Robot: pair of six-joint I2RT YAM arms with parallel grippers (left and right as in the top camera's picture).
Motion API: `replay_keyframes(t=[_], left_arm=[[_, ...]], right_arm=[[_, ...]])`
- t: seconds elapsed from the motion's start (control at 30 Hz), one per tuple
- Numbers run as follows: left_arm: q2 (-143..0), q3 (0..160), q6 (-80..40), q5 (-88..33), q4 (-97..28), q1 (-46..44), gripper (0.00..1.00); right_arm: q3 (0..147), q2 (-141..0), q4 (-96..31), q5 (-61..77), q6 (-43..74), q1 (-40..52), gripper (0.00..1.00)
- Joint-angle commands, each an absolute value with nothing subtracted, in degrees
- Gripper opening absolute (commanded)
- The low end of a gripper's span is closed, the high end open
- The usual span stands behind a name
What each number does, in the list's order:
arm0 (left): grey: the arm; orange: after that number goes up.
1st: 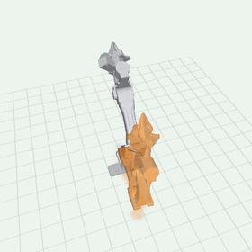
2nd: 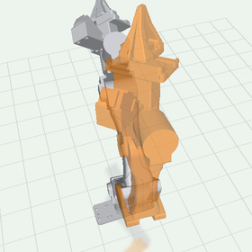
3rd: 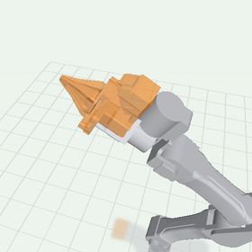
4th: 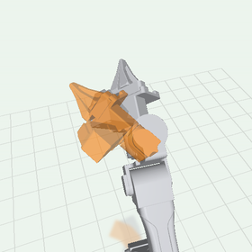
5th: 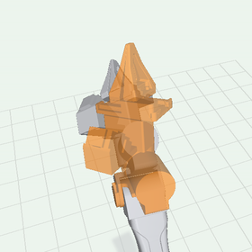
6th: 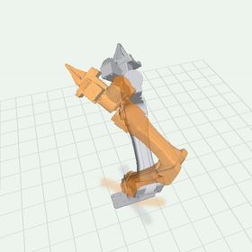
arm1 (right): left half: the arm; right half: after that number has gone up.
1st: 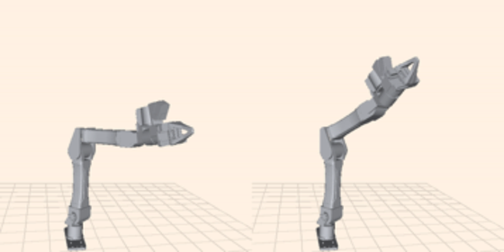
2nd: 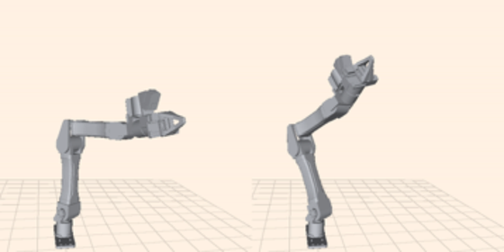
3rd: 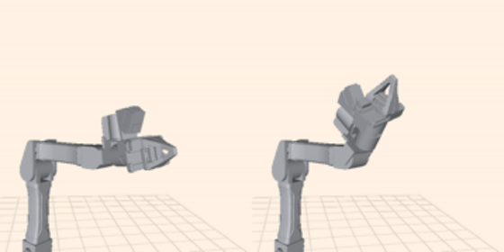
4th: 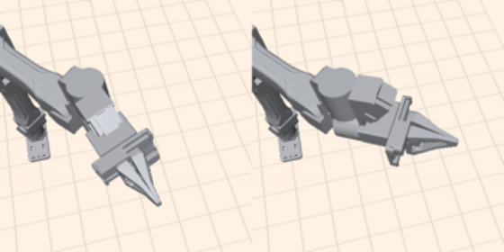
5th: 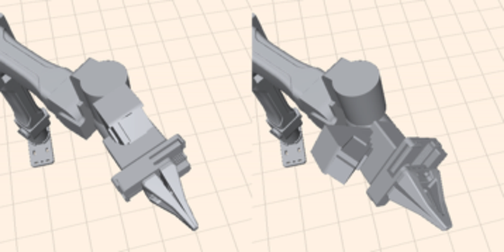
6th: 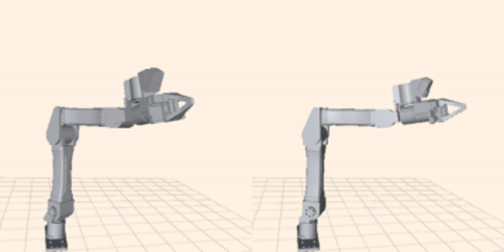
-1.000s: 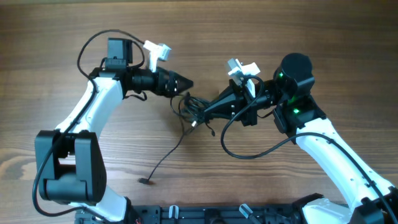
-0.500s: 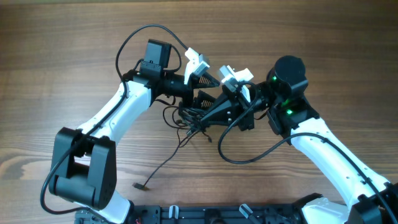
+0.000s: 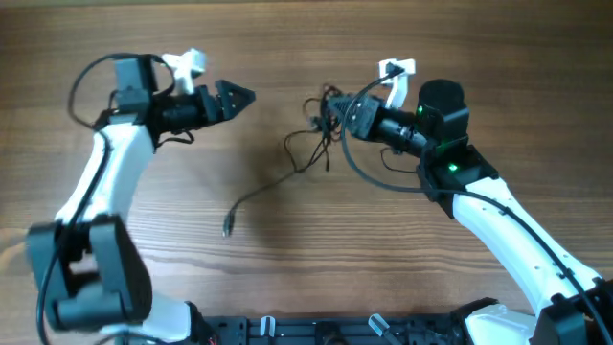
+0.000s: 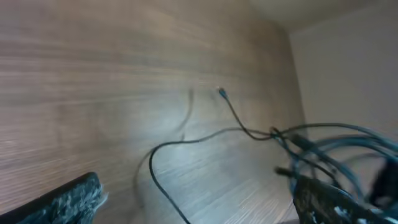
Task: Untangle cables
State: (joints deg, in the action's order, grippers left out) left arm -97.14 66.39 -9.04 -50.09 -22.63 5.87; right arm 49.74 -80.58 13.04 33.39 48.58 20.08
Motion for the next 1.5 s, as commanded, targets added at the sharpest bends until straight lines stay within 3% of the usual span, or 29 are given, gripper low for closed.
replay_keyframes(t=[0.0,0.07,0.13,0.17,0.2,0.3,0.4,0.53,0.87,1.07,1.1,1.13,1.17,1.23,1.3,1.33,1.37,1.47], left_arm=[[-83.7,66.9,-13.1,-39.8,-26.7,6.9,1.0],[-78.3,66.9,-16.1,-35.2,-28.9,6.1,1.0],[-73.9,66.9,-17.8,-34.9,-30.4,3.9,1.0],[-73.2,66.9,-16.3,-35.6,-31.6,2.4,1.0],[-73.1,66.9,-10.5,-37.2,-32.9,0.3,1.0],[-73.2,66.9,7.7,-37.7,-35.8,-4.8,1.0],[-73.2,66.9,17.7,-40.7,-37.4,-5.0,1.0],[-73.2,66.8,34.2,-49.5,-43.1,-5.0,1.0],[-73.8,66.8,35.8,-65.9,-45.0,-5.1,1.0],[-78.3,66.7,39.1,-65.9,-47.0,-10.8,0.98],[-79.0,66.7,40.3,-65.9,-47.0,-11.4,0.8],[-79.3,66.7,40.3,-66.0,-46.9,-11.5,0.37],[-79.3,66.7,40.3,-65.9,-46.9,-11.5,0.08],[-79.3,66.7,40.3,-65.9,-46.8,-11.4,0.04],[-79.2,66.7,40.3,-65.5,-46.8,-10.1,0.04],[-79.2,66.7,40.1,-65.0,-46.9,-8.5,0.04],[-79.1,66.7,40.1,-65.2,-47.9,-4.1,0.04],[-79.0,66.7,40.4,-69.9,-50.2,1.1,0.04]], right_arm=[[51.5,-80.4,12.4,22.9,61.7,20.3,0.05],[51.8,-80.4,11.2,19.5,71.7,21.8,0.04],[51.8,-80.4,11.0,18.0,73.2,25.1,0.05],[51.8,-80.4,11.6,19.0,68.7,26.5,0.05],[51.8,-80.4,13.0,25.0,56.2,27.1,0.05],[51.7,-80.4,10.7,56.0,28.8,25.8,0.04],[51.7,-80.4,12.5,77.1,20.7,22.8,0.04],[51.7,-80.4,16.6,90.3,20.6,20.0,0.04],[51.6,-84.1,16.9,86.8,22.7,20.1,0.05],[51.6,-84.3,18.9,91.9,22.7,20.1,0.05],[51.6,-84.3,18.9,92.1,22.8,20.1,0.05],[51.6,-84.3,18.9,92.1,23.1,20.1,0.05],[51.6,-84.3,18.9,92.1,23.1,20.1,0.05],[51.6,-84.4,18.9,90.5,23.1,20.1,0.06],[51.6,-84.4,18.8,83.0,25.9,20.0,0.3],[51.6,-84.3,18.8,77.1,30.0,19.9,0.6],[51.6,-84.4,18.8,69.5,35.0,19.0,1.0],[51.6,-84.4,17.0,55.5,47.2,17.2,1.0]])
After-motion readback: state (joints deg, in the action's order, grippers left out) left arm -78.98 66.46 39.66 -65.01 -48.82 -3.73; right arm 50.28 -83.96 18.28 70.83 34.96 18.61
